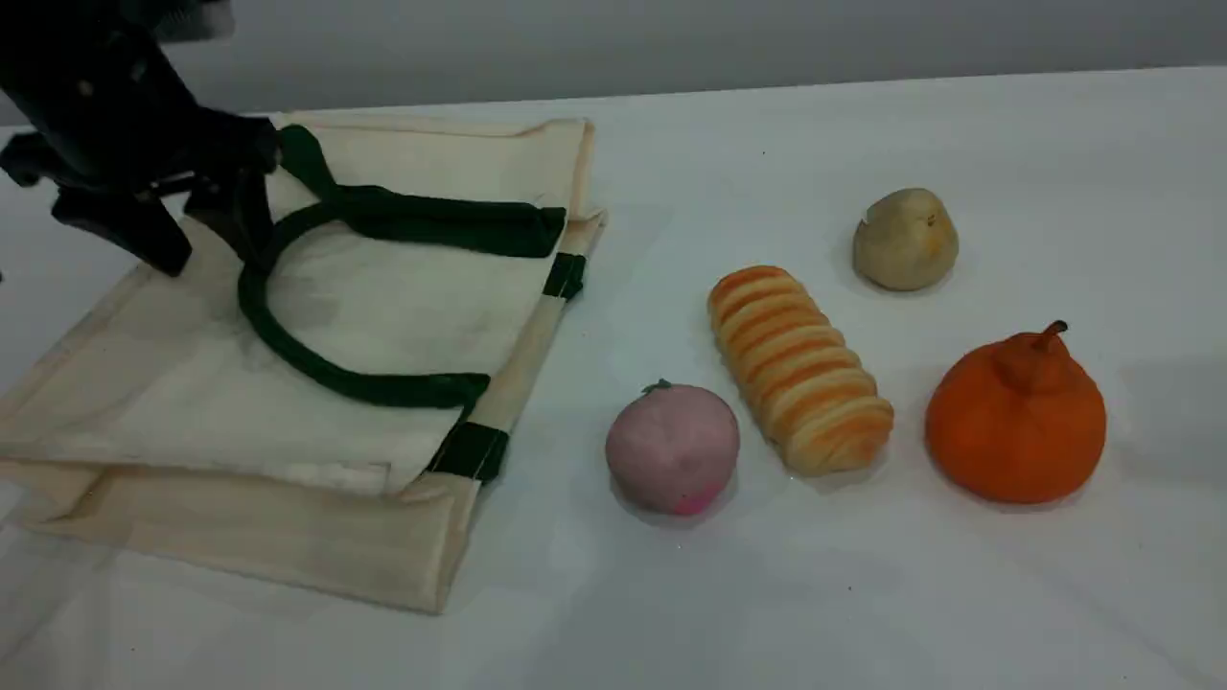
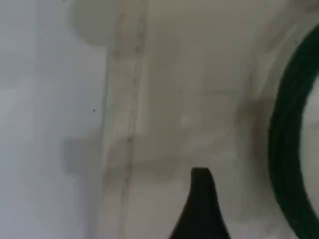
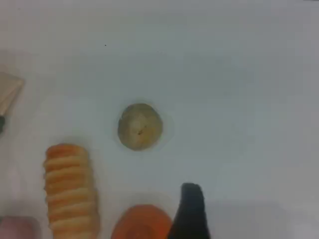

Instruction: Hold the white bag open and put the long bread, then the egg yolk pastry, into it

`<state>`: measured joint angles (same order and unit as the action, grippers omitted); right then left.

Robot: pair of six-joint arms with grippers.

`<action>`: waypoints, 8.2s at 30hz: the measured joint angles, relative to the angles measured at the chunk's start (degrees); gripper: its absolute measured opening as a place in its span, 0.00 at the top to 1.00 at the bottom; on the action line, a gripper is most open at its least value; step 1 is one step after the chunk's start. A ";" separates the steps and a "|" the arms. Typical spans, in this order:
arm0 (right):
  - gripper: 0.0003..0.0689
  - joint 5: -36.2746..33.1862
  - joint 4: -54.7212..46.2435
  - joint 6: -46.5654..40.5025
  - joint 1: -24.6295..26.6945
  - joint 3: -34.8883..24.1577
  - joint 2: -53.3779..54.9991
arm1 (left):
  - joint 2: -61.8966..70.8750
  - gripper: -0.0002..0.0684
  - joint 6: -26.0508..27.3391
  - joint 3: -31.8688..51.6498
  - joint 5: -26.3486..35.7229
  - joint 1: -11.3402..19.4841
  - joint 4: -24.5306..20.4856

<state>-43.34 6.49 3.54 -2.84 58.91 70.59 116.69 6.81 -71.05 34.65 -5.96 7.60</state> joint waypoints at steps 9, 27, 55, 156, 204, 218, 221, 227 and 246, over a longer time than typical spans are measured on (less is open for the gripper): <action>0.21 -0.11 0.00 0.00 0.00 0.00 0.00 | 3.98 0.26 0.00 0.00 -3.09 0.00 0.40; 0.21 -0.18 0.00 0.00 0.00 0.00 0.00 | 4.25 0.88 0.81 -0.19 -2.76 0.00 1.99; 0.21 -1.43 0.00 0.00 0.00 0.00 0.00 | -12.51 0.88 24.57 -37.74 35.68 0.07 12.64; 0.39 26.31 24.19 17.80 -24.68 3.99 53.17 | -20.89 0.88 35.97 -37.56 35.35 0.07 17.87; 0.82 29.32 38.84 16.45 -39.86 -15.95 -0.21 | -20.78 0.88 35.98 -37.56 35.35 0.07 18.11; 0.83 29.50 38.60 19.54 -41.36 -3.09 20.19 | -20.74 0.88 35.98 -37.56 35.35 0.07 18.06; 0.83 29.29 39.63 19.54 -41.36 0.21 24.06 | -20.74 0.88 35.98 -37.56 35.35 0.07 18.06; 0.83 28.97 42.33 18.95 -41.31 6.17 30.34 | -20.74 0.88 35.92 -37.56 35.35 0.07 18.06; 0.84 32.04 47.85 10.38 -39.33 11.96 38.98 | -20.74 0.88 35.72 -37.56 35.35 0.07 18.50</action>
<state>-11.30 54.34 13.92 -42.17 70.87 109.57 95.95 42.53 -108.61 69.99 -5.89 26.10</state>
